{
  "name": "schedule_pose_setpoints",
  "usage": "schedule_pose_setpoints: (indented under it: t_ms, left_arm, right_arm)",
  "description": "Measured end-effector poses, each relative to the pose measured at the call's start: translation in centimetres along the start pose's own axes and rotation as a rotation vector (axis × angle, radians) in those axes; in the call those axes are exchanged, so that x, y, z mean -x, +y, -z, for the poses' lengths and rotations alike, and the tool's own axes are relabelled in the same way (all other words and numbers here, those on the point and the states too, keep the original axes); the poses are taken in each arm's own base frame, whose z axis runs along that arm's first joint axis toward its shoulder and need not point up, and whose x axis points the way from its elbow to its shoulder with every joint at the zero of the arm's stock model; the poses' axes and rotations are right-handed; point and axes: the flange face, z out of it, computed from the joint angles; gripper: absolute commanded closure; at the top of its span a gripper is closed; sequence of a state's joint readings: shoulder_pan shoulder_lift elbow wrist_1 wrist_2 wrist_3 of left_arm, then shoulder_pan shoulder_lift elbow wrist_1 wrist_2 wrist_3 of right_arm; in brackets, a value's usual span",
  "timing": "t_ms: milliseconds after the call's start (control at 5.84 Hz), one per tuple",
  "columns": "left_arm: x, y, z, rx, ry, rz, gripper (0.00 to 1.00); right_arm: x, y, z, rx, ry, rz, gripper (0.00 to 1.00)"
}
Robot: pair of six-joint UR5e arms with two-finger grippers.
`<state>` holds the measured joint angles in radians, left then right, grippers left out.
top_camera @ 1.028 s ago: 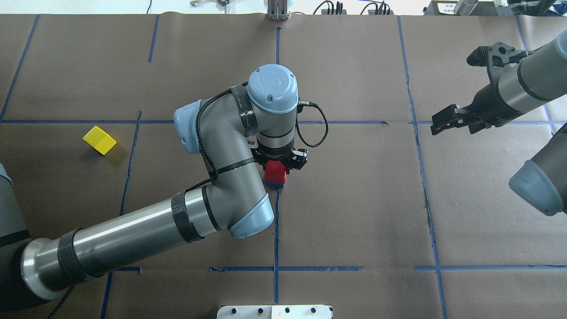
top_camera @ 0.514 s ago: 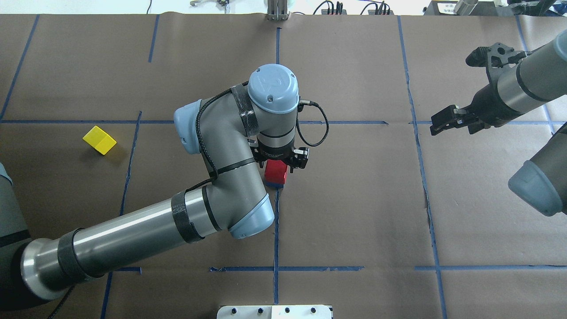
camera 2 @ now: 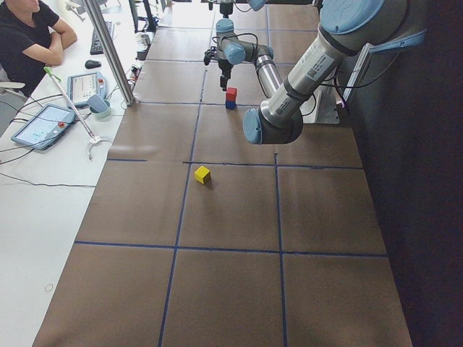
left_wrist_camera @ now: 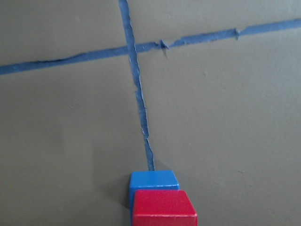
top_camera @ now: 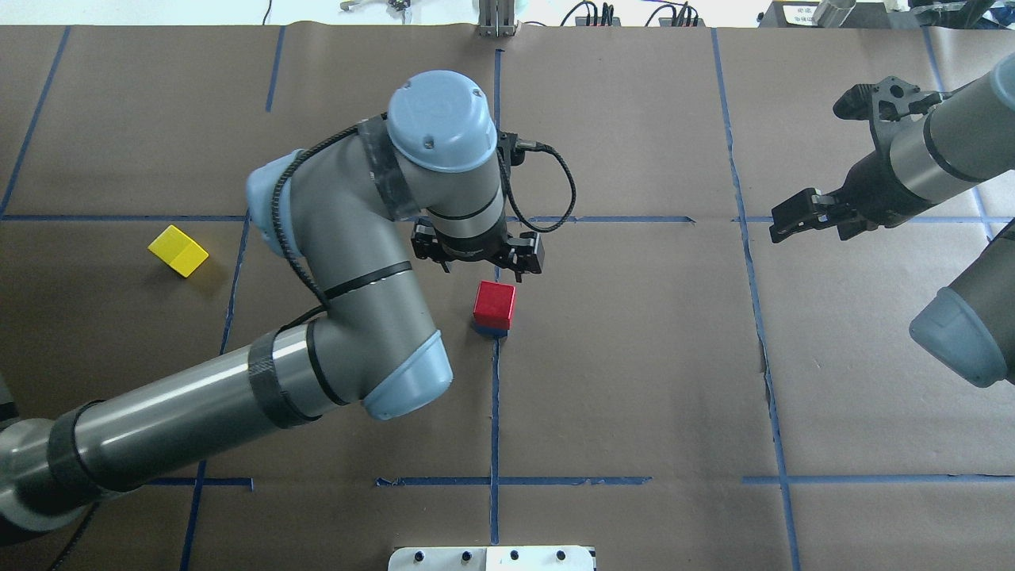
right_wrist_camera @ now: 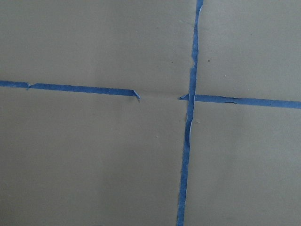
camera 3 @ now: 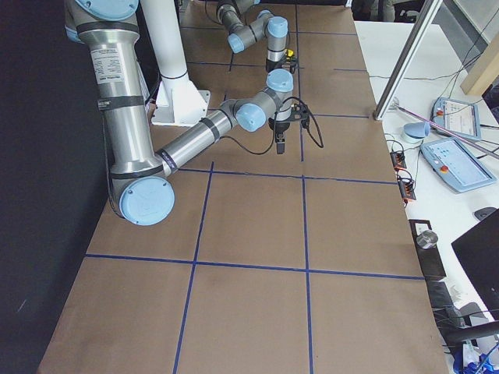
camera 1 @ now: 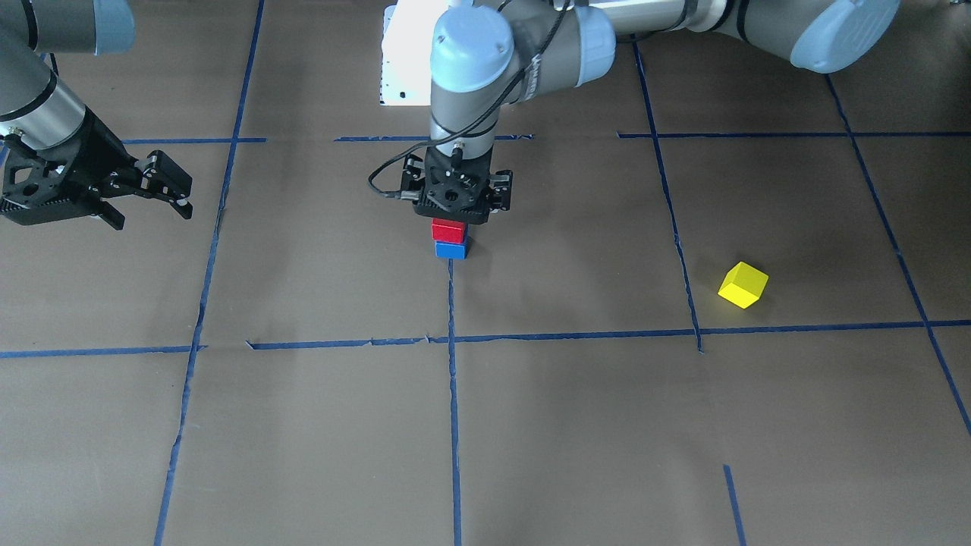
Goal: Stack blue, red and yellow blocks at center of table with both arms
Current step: 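Move the left gripper back toward the yellow cube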
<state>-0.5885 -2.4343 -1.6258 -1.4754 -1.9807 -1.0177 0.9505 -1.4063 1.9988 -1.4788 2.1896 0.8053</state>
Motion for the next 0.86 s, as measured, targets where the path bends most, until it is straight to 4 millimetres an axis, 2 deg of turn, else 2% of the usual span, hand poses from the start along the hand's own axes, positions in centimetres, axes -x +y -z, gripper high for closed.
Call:
schedule_pose_setpoints:
  t_ms: [171,343,514,856]
  left_arm:
    - [4.3,0.5,1.4,-0.027,0.001,-0.004,0.0]
    - [9.9,1.2,1.9,-0.043,-0.021,-0.065,0.0]
    - [15.1,1.6,2.0,-0.045,-0.06,-0.157,0.0]
    - [25.9,0.8,1.6,-0.001,-0.151,-0.294,0.0]
  right_arm:
    - [0.0,0.0,0.0,-0.001,0.002,0.0,0.0]
    - [0.0,0.0,-0.1,0.0,0.002,0.001,0.0]
    - [0.1,0.1,-0.1,0.0,0.002,0.002,0.0]
    - [0.3,0.3,-0.5,0.007,0.003,0.005,0.0]
